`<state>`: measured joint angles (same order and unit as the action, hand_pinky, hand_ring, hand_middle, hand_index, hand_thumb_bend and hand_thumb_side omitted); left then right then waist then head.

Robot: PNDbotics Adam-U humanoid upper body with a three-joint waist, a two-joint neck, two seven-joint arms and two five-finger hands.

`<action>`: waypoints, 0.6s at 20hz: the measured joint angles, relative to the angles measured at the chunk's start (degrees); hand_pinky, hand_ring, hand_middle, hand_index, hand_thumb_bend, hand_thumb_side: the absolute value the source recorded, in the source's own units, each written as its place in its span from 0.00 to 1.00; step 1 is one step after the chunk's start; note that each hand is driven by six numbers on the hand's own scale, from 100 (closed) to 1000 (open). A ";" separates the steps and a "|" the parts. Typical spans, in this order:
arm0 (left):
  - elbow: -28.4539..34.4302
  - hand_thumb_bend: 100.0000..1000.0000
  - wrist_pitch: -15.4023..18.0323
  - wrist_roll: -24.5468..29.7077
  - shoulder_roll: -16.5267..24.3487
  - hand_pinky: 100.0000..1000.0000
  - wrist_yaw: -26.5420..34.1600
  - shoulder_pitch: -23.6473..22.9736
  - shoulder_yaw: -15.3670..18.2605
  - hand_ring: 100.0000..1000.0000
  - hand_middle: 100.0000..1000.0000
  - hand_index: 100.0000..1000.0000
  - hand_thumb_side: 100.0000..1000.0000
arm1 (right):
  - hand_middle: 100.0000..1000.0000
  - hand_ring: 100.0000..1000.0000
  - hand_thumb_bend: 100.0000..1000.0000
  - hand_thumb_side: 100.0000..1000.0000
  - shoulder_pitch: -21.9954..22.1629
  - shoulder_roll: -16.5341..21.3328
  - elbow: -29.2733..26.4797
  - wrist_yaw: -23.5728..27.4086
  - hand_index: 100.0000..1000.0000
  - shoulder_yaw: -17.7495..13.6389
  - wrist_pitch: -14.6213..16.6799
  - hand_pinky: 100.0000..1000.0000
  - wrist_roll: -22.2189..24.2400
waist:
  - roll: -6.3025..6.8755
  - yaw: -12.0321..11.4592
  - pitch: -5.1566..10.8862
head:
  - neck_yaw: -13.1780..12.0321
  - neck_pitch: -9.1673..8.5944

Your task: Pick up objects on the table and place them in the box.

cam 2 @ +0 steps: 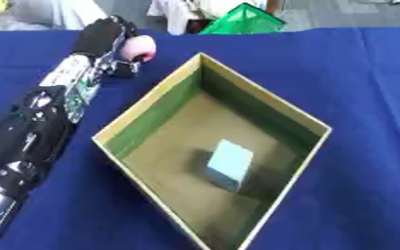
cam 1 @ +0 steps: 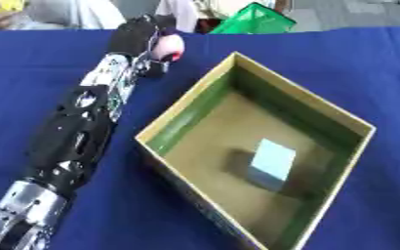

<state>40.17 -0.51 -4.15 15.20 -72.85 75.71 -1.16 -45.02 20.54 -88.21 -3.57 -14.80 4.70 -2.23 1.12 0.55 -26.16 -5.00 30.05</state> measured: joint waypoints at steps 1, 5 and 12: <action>0.21 0.14 0.38 0.18 0.00 0.26 0.16 -0.01 -0.25 0.39 0.46 0.66 0.00 | 0.51 0.89 0.61 1.00 0.23 0.00 -0.01 0.00 0.80 0.00 -0.02 0.74 -0.02 | 0.02 -0.19 0.41 | 0.14 0.24; 1.33 0.15 2.53 1.55 0.04 0.26 1.11 -0.01 -1.48 0.40 0.46 0.66 0.00 | 0.51 0.89 0.61 1.00 1.12 -0.06 -0.21 0.00 0.80 -0.01 -0.18 0.74 -0.07 | 0.22 -0.89 1.69 | 0.84 1.27; 5.72 0.16 7.43 4.82 0.03 0.27 3.51 -0.23 -5.47 0.41 0.47 0.66 0.00 | 0.52 0.89 0.60 1.00 2.77 -0.87 -1.85 -0.35 0.80 -0.02 -0.73 0.74 -0.39 | 0.48 -2.21 4.79 | 2.92 3.66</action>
<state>45.89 6.93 0.67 15.23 -69.35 75.48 -6.63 -42.25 19.67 -90.07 -3.92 -14.83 3.97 -2.62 1.60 -1.66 -21.37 -2.08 33.72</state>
